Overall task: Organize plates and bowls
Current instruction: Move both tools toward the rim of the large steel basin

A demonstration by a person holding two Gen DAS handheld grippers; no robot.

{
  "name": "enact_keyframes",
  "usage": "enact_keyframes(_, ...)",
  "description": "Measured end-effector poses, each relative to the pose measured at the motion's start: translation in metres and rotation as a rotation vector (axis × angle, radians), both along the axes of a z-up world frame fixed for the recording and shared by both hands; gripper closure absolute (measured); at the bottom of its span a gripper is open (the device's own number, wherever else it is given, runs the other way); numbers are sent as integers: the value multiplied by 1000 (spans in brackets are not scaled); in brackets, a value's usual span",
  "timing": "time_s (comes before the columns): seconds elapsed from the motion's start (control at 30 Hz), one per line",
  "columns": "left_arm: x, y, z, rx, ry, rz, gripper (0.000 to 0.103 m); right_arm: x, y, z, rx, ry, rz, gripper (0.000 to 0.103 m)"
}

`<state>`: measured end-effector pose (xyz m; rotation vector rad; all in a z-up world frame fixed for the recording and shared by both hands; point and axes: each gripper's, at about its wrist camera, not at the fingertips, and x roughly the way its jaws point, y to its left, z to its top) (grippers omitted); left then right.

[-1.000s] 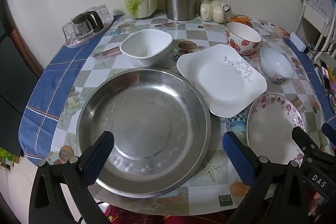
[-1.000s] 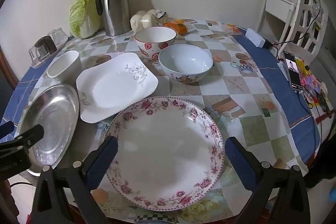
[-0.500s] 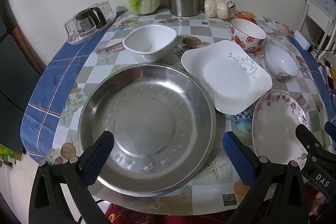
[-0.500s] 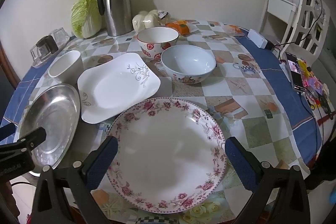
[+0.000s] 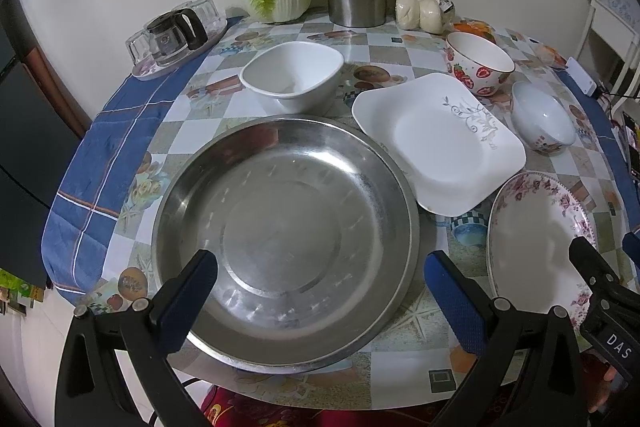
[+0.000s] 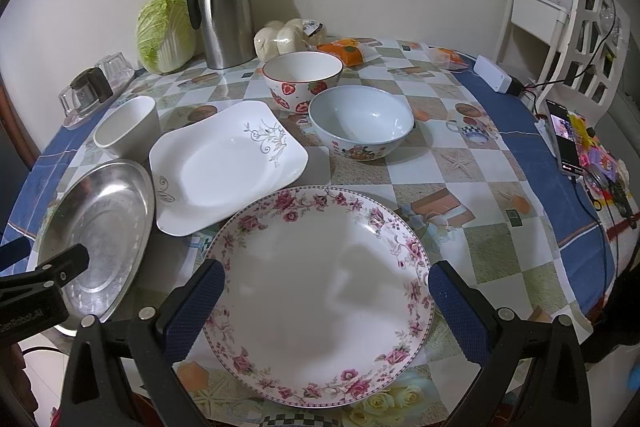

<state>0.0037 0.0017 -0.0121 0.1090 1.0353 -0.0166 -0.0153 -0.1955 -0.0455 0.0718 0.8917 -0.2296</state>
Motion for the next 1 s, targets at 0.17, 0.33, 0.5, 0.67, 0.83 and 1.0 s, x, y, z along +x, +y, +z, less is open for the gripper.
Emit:
enact_keyframes(0.17, 0, 1, -1, 2, 3, 4, 0, 1, 2, -1, -2, 0, 4, 0)
enact_keyframes(0.33, 0, 1, -1, 5, 5, 5, 0, 2, 4, -2, -1, 2, 9, 0)
enact_keyframes(0.5, 0, 1, -1, 4, 4, 5, 0, 2, 2, -3, 3, 5, 13, 0)
enact_keyframes(0.67, 0, 1, -1, 4, 4, 5, 0, 3, 2, -4, 4, 10, 16, 0)
enact_keyframes(0.83, 0, 1, -1, 5, 5, 6, 0, 3, 3, -5, 2, 14, 18, 0)
enact_keyframes(1.0, 0, 5, -5, 0, 6, 12, 0, 4, 4, -6, 0, 18, 19, 0)
